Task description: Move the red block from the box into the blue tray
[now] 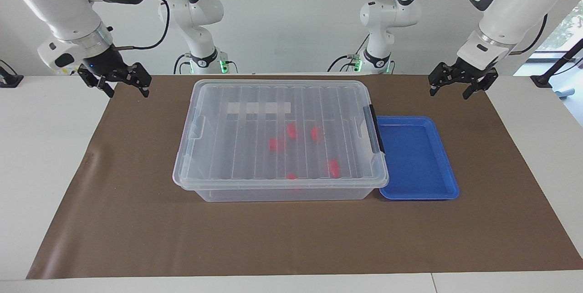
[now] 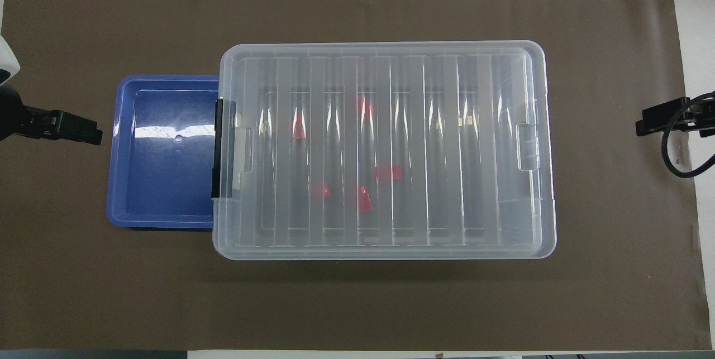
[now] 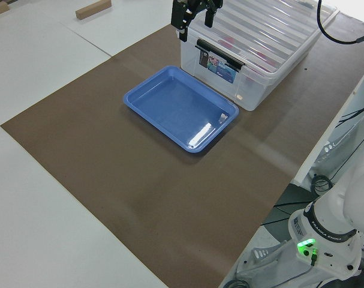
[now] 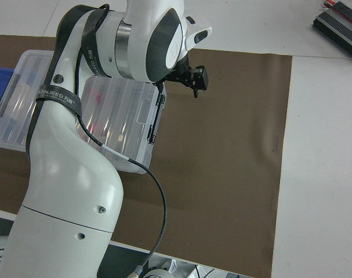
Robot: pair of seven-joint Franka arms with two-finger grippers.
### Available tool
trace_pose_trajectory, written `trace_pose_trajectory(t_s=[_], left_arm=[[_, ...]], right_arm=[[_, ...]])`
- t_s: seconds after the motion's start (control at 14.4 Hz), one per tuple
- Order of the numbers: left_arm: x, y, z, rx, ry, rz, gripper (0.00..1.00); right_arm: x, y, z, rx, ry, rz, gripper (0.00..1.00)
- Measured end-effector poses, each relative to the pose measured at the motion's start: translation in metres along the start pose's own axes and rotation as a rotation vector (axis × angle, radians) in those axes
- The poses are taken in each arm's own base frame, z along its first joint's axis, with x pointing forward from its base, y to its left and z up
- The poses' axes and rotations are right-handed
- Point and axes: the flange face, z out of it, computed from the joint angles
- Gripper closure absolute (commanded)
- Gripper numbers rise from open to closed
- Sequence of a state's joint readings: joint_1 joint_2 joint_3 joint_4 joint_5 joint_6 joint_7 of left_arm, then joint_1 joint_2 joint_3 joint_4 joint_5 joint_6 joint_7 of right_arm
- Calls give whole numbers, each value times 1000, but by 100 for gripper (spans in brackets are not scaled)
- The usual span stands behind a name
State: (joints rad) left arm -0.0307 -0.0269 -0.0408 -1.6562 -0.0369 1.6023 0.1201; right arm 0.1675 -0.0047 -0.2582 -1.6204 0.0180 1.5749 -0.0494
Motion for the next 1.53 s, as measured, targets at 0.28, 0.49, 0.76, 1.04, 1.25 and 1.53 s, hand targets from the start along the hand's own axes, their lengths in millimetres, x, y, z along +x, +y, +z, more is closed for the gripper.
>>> trace_pose_trajectory(t_s=[0.28,0.49,0.76,1.04,1.25,1.53], left_arm=[[0,0,0,0,0,0,0],[0,0,0,0,0,0,0],[0,0,0,0,0,0,0],[0,0,0,0,0,0,0],[0,0,0,0,0,0,0],[0,0,0,0,0,0,0]], right_arm=[[0,0,0,0,0,0,0],[0,0,0,0,-1,0,0],[4,-14,7,3,21,17,0],[10,-80,32,5,56,61,0],[12,-107,73,8,72,70,0],[9,-109,122,5,63,66,0]])
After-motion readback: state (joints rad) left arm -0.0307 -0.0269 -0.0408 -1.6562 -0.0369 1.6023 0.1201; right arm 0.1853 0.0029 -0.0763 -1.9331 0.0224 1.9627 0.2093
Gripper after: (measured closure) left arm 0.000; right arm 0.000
